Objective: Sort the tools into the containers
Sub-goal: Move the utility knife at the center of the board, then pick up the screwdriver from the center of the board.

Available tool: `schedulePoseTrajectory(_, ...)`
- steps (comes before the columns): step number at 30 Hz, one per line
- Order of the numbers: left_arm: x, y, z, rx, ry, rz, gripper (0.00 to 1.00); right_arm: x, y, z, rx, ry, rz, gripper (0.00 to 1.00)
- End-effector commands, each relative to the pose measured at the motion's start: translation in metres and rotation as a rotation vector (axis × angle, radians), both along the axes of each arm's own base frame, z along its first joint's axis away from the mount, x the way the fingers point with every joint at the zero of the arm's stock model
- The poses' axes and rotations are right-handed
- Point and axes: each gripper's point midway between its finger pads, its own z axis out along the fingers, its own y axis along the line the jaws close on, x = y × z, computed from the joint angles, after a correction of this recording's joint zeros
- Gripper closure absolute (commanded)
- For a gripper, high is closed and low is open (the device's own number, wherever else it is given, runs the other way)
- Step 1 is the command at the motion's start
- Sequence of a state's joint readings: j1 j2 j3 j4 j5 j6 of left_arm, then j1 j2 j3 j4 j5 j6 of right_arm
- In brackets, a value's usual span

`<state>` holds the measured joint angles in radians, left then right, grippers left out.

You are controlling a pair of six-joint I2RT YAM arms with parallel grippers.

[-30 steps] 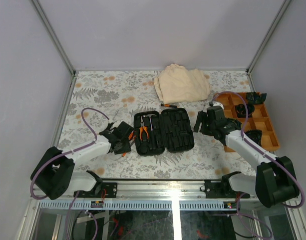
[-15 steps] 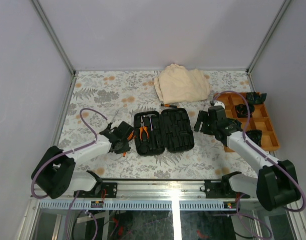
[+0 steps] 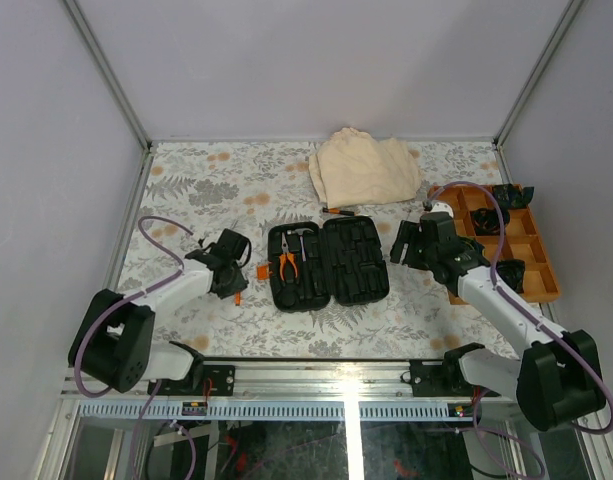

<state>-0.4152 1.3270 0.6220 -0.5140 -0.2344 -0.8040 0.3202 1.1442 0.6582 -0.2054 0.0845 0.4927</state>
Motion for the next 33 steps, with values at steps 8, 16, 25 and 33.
schedulePoseTrajectory(8,0.04,-0.004,0.058,-0.022,-0.108,-0.027,0.51,-0.012,0.0,0.039,0.015,-0.089,0.062,0.23)
schedulePoseTrajectory(16,0.082,0.011,0.098,0.081,-0.153,-0.1,0.44,-0.029,0.011,0.046,0.064,-0.105,0.158,0.23)
schedulePoseTrajectory(25,0.106,0.039,0.073,0.144,-0.016,-0.189,0.43,-0.045,0.034,0.036,0.152,-0.071,0.291,0.23)
schedulePoseTrajectory(33,0.113,0.065,0.06,0.22,0.062,-0.188,0.42,-0.047,0.039,0.035,0.162,-0.075,0.333,0.22)
